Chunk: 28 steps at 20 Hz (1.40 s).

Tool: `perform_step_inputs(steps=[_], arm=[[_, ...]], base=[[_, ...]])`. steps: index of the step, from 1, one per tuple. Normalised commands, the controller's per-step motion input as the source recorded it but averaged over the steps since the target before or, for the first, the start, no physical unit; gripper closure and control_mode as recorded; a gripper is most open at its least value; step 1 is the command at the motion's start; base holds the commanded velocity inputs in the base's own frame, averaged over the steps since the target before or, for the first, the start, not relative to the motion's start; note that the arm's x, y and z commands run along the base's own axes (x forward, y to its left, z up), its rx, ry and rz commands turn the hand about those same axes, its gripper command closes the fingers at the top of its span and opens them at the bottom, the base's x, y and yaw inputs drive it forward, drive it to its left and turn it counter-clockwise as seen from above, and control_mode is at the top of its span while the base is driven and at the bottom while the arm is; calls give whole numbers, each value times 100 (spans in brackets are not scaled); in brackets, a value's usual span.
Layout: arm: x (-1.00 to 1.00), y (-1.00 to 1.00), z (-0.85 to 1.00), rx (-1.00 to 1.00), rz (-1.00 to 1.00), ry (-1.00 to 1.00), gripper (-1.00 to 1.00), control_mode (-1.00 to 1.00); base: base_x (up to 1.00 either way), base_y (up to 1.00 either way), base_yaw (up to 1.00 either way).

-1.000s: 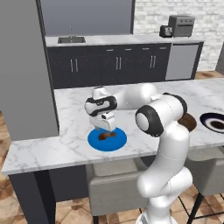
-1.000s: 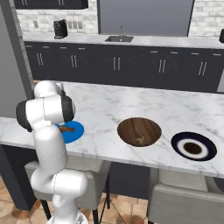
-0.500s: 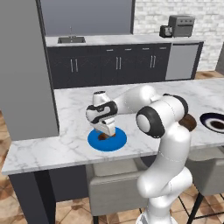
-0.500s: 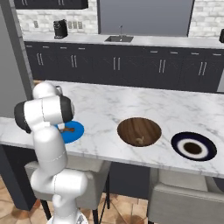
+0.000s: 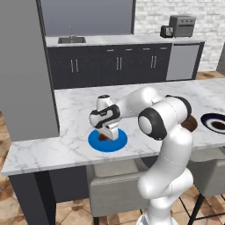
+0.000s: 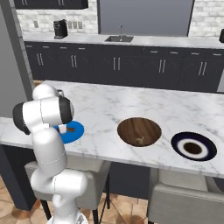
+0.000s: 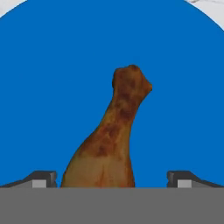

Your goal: Pick the chicken drumstick and garlic from their plates and place them in the bowl. Then put the bowl in the fridge.

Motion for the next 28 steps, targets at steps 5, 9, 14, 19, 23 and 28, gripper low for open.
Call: perform_step_inputs(steps=[5, 9, 14, 19, 23, 28], arm=[[3, -4, -11, 3, 0, 0, -100, -100], [0, 0, -6, 6, 0, 0, 100, -100], [0, 0, 0, 6, 0, 0, 100, -100], [-2, -6, 30, 2, 0, 2, 100, -100], [-20, -26, 54, 0, 0, 2, 100, -100], [-20, -39, 53, 0, 4, 0, 100, -100]], base=[[0, 0, 0], [0, 0, 0], [0, 0, 0], [0, 0, 0], [0, 0, 0], [0, 0, 0]])
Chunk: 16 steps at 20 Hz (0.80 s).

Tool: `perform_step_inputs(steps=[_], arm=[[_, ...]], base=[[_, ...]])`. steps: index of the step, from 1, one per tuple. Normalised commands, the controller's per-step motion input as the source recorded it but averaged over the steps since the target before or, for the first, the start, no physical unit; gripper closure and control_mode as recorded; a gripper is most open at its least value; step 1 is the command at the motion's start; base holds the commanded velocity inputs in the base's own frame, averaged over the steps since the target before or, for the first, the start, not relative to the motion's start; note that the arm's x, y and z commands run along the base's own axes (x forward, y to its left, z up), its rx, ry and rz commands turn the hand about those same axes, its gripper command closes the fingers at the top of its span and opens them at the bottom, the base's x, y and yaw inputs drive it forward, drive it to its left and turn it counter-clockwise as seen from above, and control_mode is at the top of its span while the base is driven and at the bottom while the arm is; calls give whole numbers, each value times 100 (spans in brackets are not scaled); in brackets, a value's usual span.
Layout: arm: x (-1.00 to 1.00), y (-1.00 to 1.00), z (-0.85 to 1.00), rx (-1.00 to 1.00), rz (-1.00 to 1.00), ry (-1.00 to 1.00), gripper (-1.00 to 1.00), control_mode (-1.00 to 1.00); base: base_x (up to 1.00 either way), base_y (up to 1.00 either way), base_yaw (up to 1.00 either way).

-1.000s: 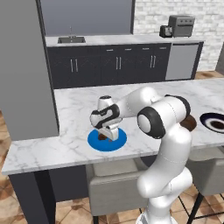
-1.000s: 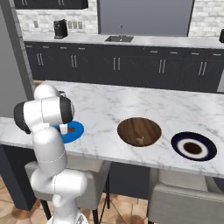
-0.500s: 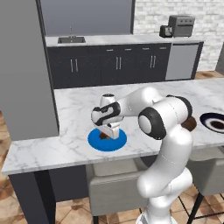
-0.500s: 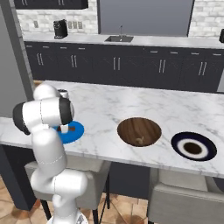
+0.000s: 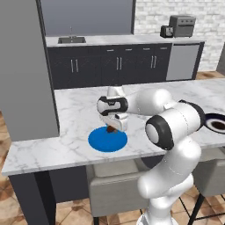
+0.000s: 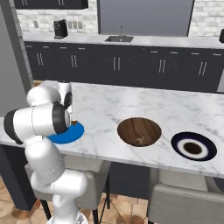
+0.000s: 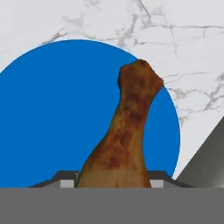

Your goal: Pick the chicken drumstick and garlic from their plates and place them in the bowl. Then put the bowl in the fridge.

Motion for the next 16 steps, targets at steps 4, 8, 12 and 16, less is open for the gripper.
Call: perform_step_inputs(steps=[4, 8, 12, 16], arm=[[-19, -55, 38, 0, 7, -4, 100, -100], [-15, -64, 31, 0, 9, -7, 100, -100], [-6, -64, 33, 0, 5, -7, 100, -100], [-1, -64, 36, 0, 9, -6, 100, -100]], base=[[0, 0, 0], [0, 0, 0], [0, 0, 0], [0, 0, 0]])
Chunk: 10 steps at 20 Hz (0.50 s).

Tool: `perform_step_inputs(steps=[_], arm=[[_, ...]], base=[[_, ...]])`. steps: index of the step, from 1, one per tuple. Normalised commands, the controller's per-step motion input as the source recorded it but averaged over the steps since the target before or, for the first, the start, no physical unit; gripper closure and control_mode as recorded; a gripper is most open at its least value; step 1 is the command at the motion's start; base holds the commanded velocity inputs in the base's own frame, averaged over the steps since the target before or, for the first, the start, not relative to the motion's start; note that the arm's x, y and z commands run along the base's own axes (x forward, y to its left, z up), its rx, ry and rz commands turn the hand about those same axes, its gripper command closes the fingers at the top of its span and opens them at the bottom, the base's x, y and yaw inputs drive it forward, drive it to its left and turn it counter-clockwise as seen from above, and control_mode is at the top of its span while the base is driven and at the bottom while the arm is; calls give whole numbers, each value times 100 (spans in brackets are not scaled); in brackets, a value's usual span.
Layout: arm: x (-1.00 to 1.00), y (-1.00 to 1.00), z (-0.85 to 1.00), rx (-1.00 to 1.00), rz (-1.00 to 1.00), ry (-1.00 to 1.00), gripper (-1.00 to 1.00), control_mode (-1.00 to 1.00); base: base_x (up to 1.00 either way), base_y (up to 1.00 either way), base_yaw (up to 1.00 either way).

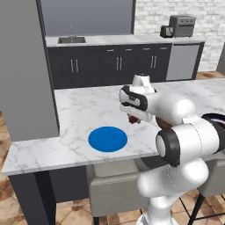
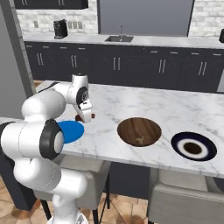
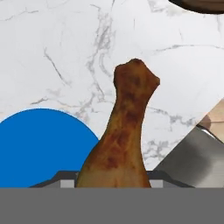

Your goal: Pick the chicken drumstick and garlic from their plates and place them in the bowl. Then put the bowl in the fridge.

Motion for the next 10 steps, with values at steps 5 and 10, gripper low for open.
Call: perform_step_inputs(steps=[5, 10], arm=[[-8, -68, 27, 0, 17, -4, 100, -100], [-5, -68, 17, 0, 15, 0, 100, -100]], base=[[0, 0, 0], [0, 0, 0]])
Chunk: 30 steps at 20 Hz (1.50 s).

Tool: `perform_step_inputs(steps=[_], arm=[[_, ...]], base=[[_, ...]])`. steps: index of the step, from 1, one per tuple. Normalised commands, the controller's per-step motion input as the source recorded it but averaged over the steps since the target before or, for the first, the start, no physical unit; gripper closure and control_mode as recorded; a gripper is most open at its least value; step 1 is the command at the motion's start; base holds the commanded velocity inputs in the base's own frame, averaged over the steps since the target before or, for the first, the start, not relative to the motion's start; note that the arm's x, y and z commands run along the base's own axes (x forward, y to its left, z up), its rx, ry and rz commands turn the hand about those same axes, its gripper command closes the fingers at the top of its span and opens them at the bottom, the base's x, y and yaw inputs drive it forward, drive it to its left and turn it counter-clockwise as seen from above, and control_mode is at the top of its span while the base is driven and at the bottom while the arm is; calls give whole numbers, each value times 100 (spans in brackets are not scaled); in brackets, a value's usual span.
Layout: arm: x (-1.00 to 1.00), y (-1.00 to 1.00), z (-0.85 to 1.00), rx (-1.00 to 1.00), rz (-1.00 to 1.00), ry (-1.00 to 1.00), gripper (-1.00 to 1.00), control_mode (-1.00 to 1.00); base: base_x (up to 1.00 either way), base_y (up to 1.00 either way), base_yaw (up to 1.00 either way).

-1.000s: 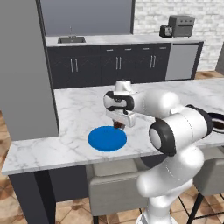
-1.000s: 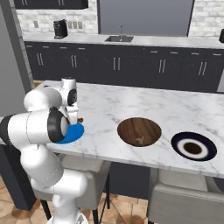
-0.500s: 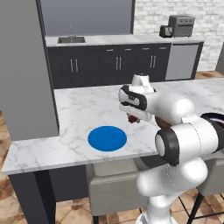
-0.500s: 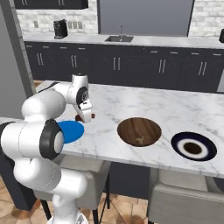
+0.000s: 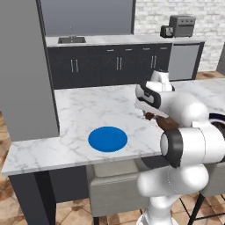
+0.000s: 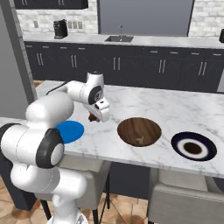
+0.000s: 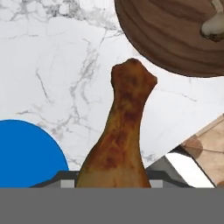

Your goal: Pick the chicken drumstick and garlic from their plates and place them in the bowl. Then put the bowl in the fridge.

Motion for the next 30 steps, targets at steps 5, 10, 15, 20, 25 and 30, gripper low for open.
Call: perform_step_inputs(steps=[5, 10, 15, 20, 25, 30], arm=[[-17, -70, 4, 3, 6, 0, 100, -100], [-17, -65, 1, 4, 3, 0, 100, -100], [-5, -52, 0, 1, 0, 0, 100, -100], [6, -33, -9, 1, 0, 0, 100, -100], [20, -15, -22, 0, 0, 0, 100, -100], [18, -9, -26, 0, 0, 0, 100, -100]], base=[[0, 0, 0], [0, 0, 0], [0, 0, 0], [0, 0, 0], [0, 0, 0], [0, 0, 0]])
